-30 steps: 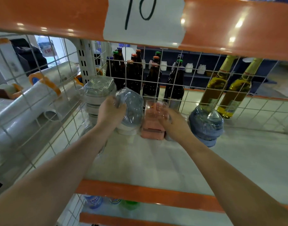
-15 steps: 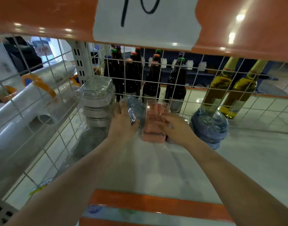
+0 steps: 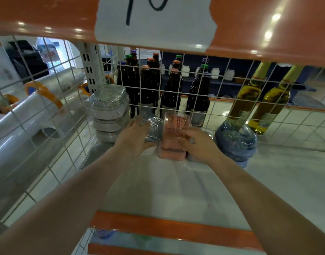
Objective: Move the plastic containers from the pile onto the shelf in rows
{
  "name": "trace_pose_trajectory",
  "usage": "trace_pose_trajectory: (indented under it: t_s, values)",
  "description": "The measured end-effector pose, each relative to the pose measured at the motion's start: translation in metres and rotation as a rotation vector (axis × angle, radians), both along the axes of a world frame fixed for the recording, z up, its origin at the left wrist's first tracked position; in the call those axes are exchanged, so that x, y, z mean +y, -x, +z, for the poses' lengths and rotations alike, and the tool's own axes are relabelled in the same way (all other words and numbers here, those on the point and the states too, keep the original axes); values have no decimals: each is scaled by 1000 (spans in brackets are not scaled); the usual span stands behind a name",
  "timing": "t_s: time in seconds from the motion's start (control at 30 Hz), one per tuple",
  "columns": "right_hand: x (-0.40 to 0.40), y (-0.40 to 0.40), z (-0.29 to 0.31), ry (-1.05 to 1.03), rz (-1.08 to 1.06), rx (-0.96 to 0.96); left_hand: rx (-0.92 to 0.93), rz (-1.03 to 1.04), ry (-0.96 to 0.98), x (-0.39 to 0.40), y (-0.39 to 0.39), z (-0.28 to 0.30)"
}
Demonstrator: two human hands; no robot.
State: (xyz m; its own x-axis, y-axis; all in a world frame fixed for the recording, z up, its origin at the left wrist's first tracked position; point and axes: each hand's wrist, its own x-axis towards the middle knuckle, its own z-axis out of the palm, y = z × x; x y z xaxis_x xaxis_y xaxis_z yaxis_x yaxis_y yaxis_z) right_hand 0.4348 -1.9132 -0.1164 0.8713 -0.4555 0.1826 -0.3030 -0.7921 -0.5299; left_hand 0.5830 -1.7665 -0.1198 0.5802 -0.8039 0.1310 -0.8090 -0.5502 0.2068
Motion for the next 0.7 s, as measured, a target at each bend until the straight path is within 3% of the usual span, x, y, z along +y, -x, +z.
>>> trace_pose_trajectory:
  t_s: [0.17, 0.53, 0.7]
  values:
    - [-1, -1, 0, 42, 11, 10, -93, 63, -71, -4, 1, -2]
    - [7, -2, 7, 154, -5, 79, -24, 44, 34, -10, -7, -8]
    - [13, -6, 8, 128, -46, 92, -92, 79, -54, -13, -3, -6]
